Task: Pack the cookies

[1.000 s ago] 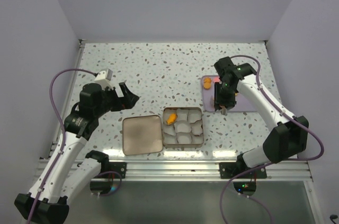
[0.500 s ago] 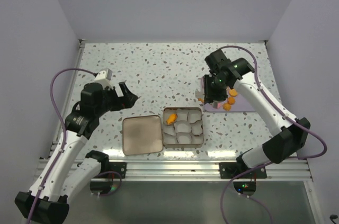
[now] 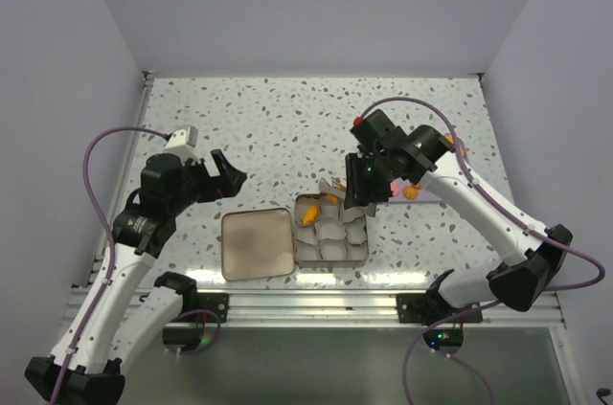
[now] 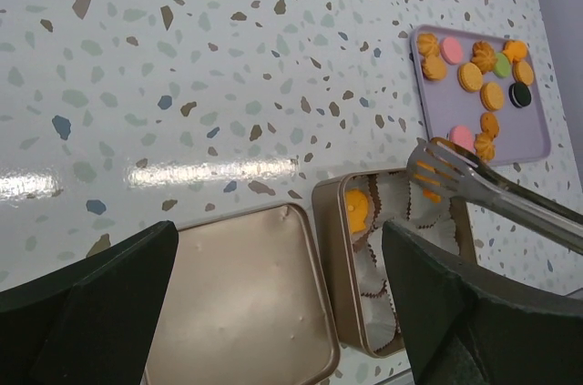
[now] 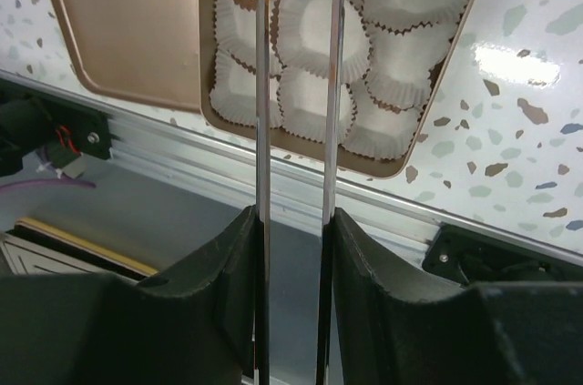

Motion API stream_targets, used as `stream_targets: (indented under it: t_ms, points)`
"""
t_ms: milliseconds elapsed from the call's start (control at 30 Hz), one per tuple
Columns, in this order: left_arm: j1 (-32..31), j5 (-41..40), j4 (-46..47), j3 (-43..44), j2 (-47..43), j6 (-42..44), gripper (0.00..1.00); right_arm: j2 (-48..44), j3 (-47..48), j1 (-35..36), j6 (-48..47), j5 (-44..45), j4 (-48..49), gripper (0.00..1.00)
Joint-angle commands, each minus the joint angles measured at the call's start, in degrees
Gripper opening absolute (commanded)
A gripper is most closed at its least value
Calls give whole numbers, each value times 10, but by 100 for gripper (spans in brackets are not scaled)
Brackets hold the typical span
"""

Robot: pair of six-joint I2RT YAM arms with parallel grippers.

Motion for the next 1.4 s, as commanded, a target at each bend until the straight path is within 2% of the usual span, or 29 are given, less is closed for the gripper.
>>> stream_targets:
  t_ms: [0,300,433,533,700,1133,1367]
  points:
    - [-2,5,6,-1,-10,-13,100,-16,-24,24,29,-17,30,22]
    - [-2,6,-6,0,-26,-20,100,-22,-59,32,34,1,42,25]
    - [-2,6,-14,-1,-36,-23,100,-20,-64,32,29,6,44,34]
    - [-1,5,-18,-2,-41,-25,100,-20,-68,32,28,15,48,37]
    - [-2,6,-19,-2,-48,-28,100,-21,-68,32,29,30,46,49]
    - [-2,8,-25,-1,-52,-32,100,-43,-24,32,28,45,8,49]
    - [-2,8,-30,4,-55,-32,100,-56,16,29,10,127,-42,48]
